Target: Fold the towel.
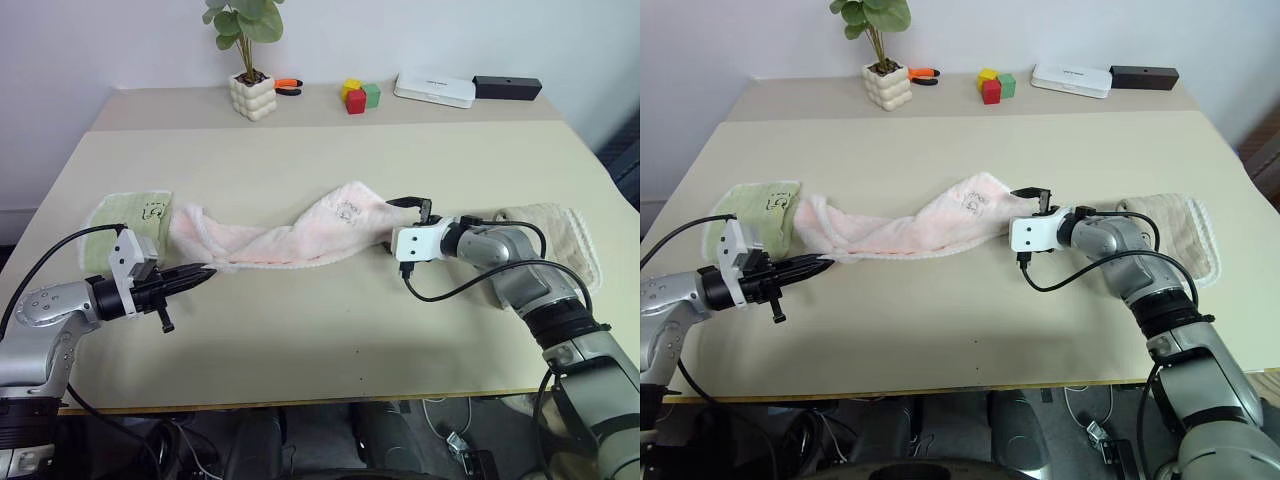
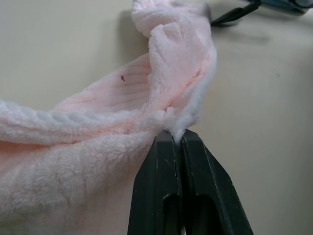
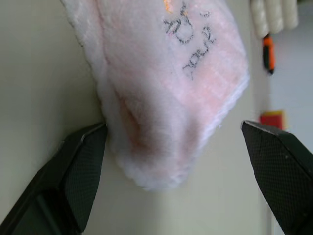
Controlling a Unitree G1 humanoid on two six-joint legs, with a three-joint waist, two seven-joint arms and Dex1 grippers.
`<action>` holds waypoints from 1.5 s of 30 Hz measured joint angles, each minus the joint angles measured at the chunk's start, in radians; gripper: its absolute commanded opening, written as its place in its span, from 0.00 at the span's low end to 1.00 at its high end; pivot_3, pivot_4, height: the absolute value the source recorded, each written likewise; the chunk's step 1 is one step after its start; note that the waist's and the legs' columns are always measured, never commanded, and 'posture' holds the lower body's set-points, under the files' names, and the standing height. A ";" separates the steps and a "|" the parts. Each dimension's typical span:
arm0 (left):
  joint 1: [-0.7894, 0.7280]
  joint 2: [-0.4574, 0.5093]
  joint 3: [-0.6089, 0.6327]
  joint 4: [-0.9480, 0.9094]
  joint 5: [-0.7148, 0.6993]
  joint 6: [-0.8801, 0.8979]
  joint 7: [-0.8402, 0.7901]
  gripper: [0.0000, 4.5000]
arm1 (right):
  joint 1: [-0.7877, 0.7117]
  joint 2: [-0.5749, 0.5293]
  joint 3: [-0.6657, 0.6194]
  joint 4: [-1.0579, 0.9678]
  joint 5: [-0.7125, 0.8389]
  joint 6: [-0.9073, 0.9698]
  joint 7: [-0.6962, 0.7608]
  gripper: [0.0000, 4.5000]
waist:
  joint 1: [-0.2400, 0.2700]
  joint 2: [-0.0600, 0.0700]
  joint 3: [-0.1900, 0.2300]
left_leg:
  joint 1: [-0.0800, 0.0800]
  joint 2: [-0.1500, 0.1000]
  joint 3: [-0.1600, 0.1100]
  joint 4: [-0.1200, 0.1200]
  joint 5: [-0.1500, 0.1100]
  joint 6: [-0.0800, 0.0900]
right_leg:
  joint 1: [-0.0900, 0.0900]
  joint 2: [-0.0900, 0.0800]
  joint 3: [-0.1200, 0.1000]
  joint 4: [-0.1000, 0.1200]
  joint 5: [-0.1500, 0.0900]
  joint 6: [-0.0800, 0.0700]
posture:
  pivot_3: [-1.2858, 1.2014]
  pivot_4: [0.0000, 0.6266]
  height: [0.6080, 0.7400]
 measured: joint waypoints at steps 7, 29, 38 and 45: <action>0.000 -0.001 0.000 -0.015 -0.002 0.005 0.012 0.00 | -0.037 0.038 0.057 0.118 -0.083 -0.047 -0.083 0.24 | -0.004 -0.002 -0.001 | 0.001 0.000 0.000 0.000 0.000 0.000 | 0.001 0.000 0.000 0.000 -0.001 -0.002 | 0.52 0.24 1.00; -0.047 -0.023 0.017 -0.029 -0.042 0.064 0.047 0.00 | 0.226 -0.154 -0.104 -0.466 0.540 0.447 0.573 0.01 | -0.007 0.001 0.002 | 0.000 0.000 -0.001 0.000 0.000 0.000 | 0.001 0.000 0.000 0.000 0.000 0.001 | 0.52 0.24 1.00; -0.052 -0.044 0.004 -0.014 -0.033 0.057 0.045 0.00 | 0.293 -0.253 -0.137 -0.630 0.567 0.672 0.597 0.21 | 0.002 0.000 0.001 | -0.001 0.000 0.000 0.000 0.000 0.000 | -0.001 0.000 0.000 -0.001 0.000 0.000 | 0.52 0.24 1.00; -0.071 -0.044 -0.008 -0.012 -0.029 0.057 0.043 0.00 | 0.319 -0.230 -0.134 -0.603 0.532 0.654 0.555 0.97 | 0.004 0.000 0.001 | -0.002 0.000 0.000 0.000 0.000 0.000 | -0.001 0.000 0.000 -0.001 0.000 0.000 | 0.52 0.24 1.00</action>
